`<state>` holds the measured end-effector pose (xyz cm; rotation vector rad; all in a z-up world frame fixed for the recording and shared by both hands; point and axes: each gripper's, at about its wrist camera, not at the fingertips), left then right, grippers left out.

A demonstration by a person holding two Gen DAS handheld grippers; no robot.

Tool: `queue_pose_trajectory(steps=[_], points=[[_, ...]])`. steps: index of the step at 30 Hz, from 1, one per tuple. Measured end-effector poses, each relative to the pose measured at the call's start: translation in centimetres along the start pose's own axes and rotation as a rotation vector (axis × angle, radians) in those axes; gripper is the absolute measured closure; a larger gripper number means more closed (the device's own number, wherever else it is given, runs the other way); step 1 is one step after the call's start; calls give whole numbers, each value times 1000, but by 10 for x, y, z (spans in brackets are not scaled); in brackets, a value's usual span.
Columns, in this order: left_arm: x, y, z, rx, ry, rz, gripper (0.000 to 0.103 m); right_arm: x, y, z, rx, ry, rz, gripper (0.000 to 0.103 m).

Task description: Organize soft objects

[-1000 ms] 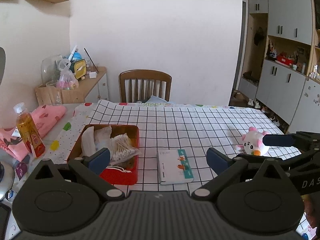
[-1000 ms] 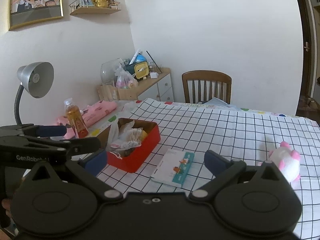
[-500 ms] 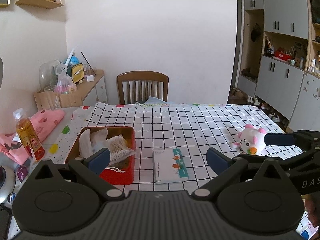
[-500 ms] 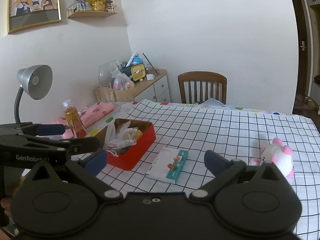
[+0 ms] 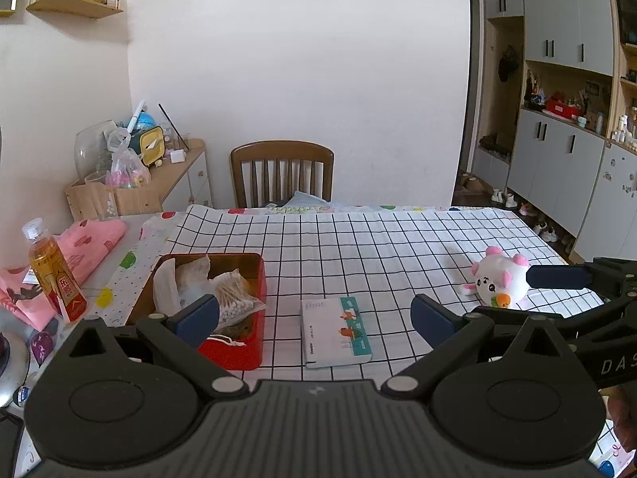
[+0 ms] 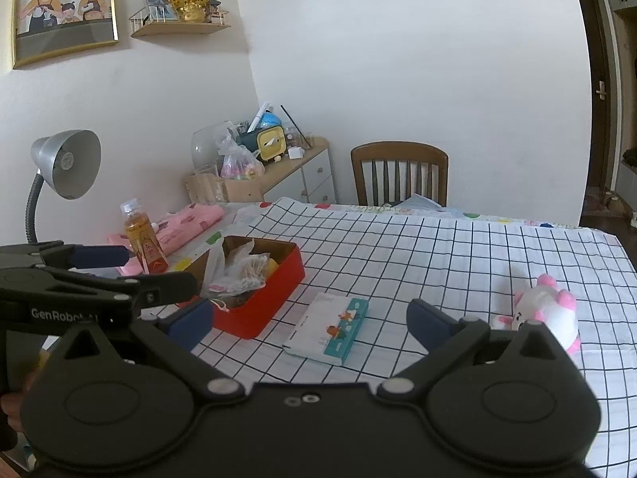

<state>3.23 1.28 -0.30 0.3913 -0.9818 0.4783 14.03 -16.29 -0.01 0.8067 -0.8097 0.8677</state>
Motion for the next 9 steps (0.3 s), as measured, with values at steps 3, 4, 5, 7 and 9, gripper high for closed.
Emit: queue_pose_trajectory(steps=[3, 4, 5, 7, 9], points=[[0, 0, -1, -2, 2, 2, 0, 0, -1, -1, 0, 1, 1, 0], [0, 0, -2, -1, 3, 2, 0, 0, -1, -1, 1, 1, 0, 0], [-1, 0, -3, 0, 5, 3, 0, 1, -1, -2, 1, 2, 0, 0], [-1, 0, -5, 1, 10, 7, 0, 0, -1, -2, 1, 2, -1, 0], [-1, 1, -7, 2, 11, 6, 0, 1, -2, -3, 1, 5, 0, 0]])
Point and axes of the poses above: each gripper's, at about its wrist camera, not at the fingertips, and z roughly against the way its jaws point, y to its left, x to its top, and after that the axes turned 10 degrees about x, right-handed
